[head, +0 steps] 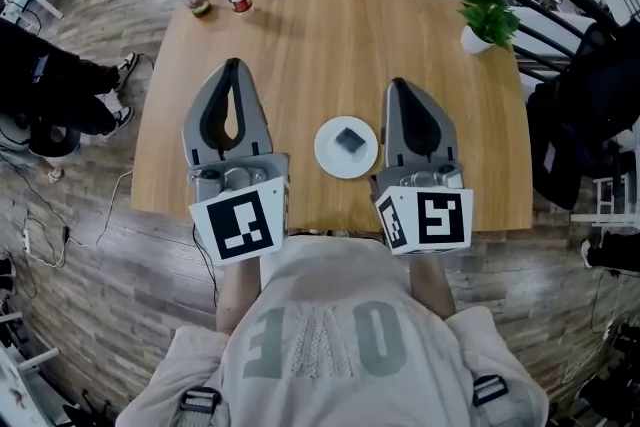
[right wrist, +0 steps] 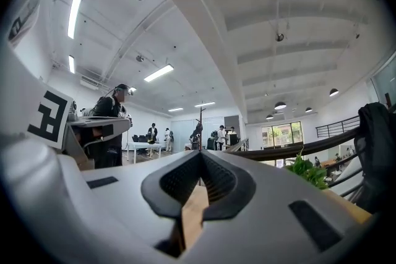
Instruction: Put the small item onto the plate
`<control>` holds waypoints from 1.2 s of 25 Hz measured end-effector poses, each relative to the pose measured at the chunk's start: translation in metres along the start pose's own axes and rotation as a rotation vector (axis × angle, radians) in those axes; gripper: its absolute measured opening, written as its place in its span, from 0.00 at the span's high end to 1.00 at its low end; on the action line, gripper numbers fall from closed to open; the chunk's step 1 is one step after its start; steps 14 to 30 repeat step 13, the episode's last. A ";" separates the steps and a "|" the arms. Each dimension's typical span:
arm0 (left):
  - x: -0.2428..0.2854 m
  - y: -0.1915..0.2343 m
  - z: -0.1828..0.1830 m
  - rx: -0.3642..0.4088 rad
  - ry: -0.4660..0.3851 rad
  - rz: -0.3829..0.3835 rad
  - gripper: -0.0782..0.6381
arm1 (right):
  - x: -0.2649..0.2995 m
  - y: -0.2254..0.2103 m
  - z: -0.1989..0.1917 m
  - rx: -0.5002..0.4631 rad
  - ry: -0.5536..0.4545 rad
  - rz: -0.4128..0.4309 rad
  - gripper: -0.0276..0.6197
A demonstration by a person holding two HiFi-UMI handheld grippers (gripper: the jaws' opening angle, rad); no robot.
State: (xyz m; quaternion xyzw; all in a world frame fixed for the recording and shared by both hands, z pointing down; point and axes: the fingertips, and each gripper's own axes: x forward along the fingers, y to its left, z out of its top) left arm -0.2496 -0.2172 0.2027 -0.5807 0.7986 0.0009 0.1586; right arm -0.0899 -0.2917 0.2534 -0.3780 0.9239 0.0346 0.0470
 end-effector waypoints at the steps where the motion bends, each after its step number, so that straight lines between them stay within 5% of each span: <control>1: 0.000 -0.001 0.000 0.001 -0.001 0.001 0.88 | 0.000 0.000 0.000 0.001 0.001 0.001 0.93; 13: -0.001 -0.015 0.001 -0.041 -0.028 -0.066 0.88 | -0.007 -0.006 -0.002 -0.009 -0.002 -0.003 0.93; 30: -0.001 -0.015 0.001 -0.041 -0.028 -0.066 0.88 | -0.007 -0.006 -0.002 -0.009 -0.002 -0.003 0.93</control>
